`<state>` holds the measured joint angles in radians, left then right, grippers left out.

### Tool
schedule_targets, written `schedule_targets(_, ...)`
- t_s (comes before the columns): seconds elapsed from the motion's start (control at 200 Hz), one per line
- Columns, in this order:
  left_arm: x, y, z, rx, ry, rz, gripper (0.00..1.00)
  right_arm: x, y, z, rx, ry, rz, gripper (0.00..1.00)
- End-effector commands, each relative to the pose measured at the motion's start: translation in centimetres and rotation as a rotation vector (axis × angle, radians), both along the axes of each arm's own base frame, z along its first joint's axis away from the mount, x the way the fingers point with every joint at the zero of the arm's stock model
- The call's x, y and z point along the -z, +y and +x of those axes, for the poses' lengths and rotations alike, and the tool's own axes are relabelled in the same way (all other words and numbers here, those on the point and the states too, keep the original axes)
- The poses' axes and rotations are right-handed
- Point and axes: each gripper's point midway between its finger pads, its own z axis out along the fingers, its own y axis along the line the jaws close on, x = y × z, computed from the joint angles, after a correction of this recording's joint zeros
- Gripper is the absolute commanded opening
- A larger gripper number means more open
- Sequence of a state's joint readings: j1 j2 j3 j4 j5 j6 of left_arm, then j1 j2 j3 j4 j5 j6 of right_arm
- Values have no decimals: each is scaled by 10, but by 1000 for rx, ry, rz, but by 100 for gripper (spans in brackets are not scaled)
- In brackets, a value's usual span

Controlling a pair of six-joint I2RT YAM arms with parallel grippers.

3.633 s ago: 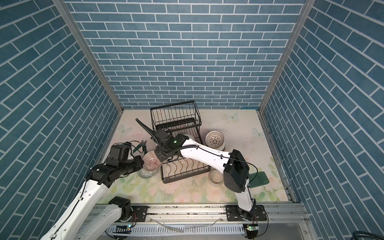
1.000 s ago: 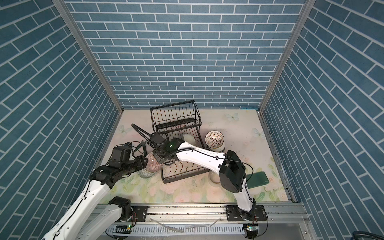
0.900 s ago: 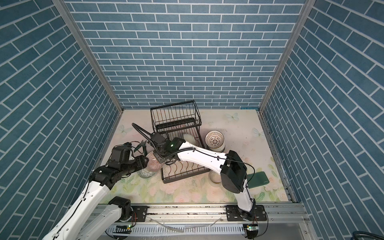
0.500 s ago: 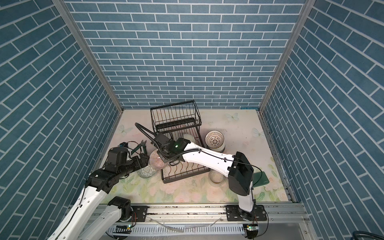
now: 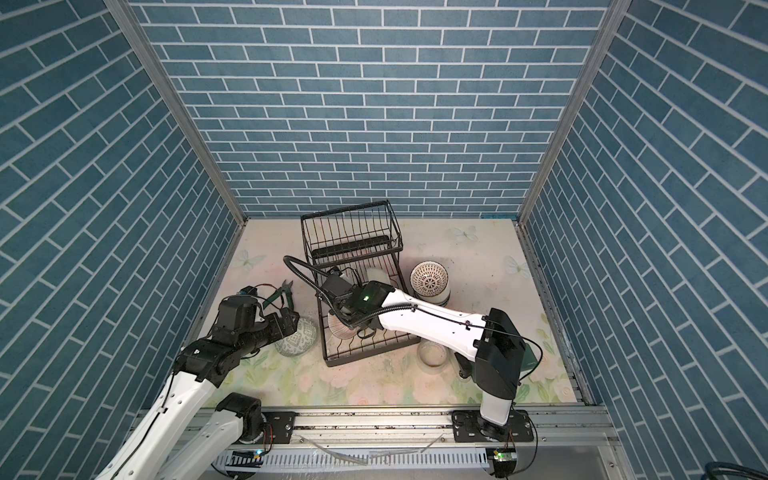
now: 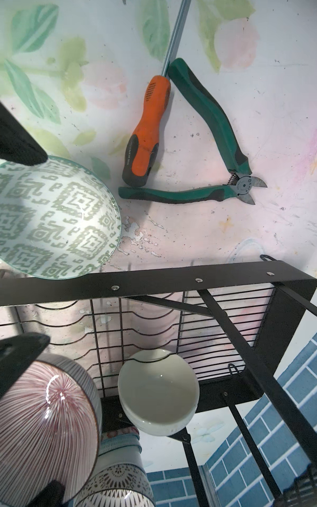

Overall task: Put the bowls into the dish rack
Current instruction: 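Carry the purple-striped bowl with the right gripper into the rack slots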

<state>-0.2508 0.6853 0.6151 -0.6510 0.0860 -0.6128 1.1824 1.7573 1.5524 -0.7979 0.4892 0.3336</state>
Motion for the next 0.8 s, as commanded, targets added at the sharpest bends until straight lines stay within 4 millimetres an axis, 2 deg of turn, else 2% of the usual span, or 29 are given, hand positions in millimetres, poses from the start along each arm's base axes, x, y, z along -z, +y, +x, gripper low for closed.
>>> schedule_targets(0.0,2,3,1,-13,-14,7,96,-11,-33,7,59,-77,-81,0)
schedule_targets(0.325,7,3,2,-16,-6,9,97,-5,-73,13,100,-120,-240,0)
schedule_targets(0.555,10,4,3,-19,-9,13,97,-1,-90,16,106,-139,-340,0)
schedule_targets(0.795,9,5,4,-19,-12,27,97,1,-98,19,102,-165,-428,0)
